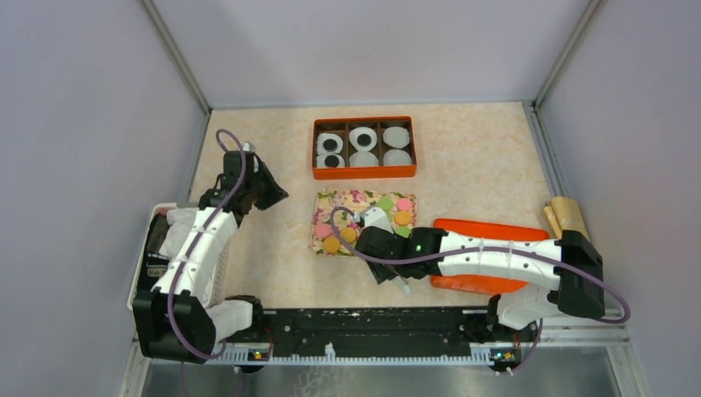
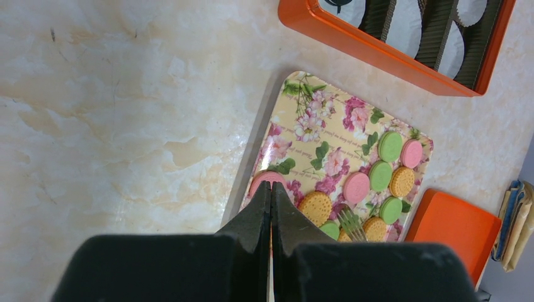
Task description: Pack the cookies
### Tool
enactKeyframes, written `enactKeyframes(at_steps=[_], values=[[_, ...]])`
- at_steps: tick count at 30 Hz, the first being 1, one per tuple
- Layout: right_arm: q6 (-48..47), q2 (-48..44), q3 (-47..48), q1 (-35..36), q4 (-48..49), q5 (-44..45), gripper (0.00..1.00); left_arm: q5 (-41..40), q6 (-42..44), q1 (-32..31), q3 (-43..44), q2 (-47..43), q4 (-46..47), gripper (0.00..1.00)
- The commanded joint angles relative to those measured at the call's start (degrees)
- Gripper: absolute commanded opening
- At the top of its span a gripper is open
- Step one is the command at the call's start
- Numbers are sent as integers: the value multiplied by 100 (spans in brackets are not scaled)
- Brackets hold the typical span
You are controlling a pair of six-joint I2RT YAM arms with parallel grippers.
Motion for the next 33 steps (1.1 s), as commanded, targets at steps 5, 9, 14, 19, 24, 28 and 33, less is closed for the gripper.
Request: enactKeyframes(at_steps=[5, 9, 14, 19, 24, 28, 33], values=[[-168, 376, 457, 51, 329, 240, 45, -5, 23, 22, -52, -80, 88, 0], [-229, 533, 557, 46, 392, 210, 32, -15, 24, 22, -52, -65, 89, 0], [-211, 478, 673, 44, 325, 399, 7, -38, 35, 22, -72, -69, 74, 0], [-215, 307, 978, 40, 159, 996, 4, 13, 15, 22, -53, -27, 121, 0], [-505, 409, 1501, -206, 88, 1320, 4, 35, 15, 22, 8, 30, 164, 0], [-838, 565, 1838, -766, 220, 1348, 4, 17, 40, 22, 51, 71, 176, 0], [-1318, 857, 2123, -1567, 668, 1184, 4, 18, 61, 22, 80, 149, 207, 0]])
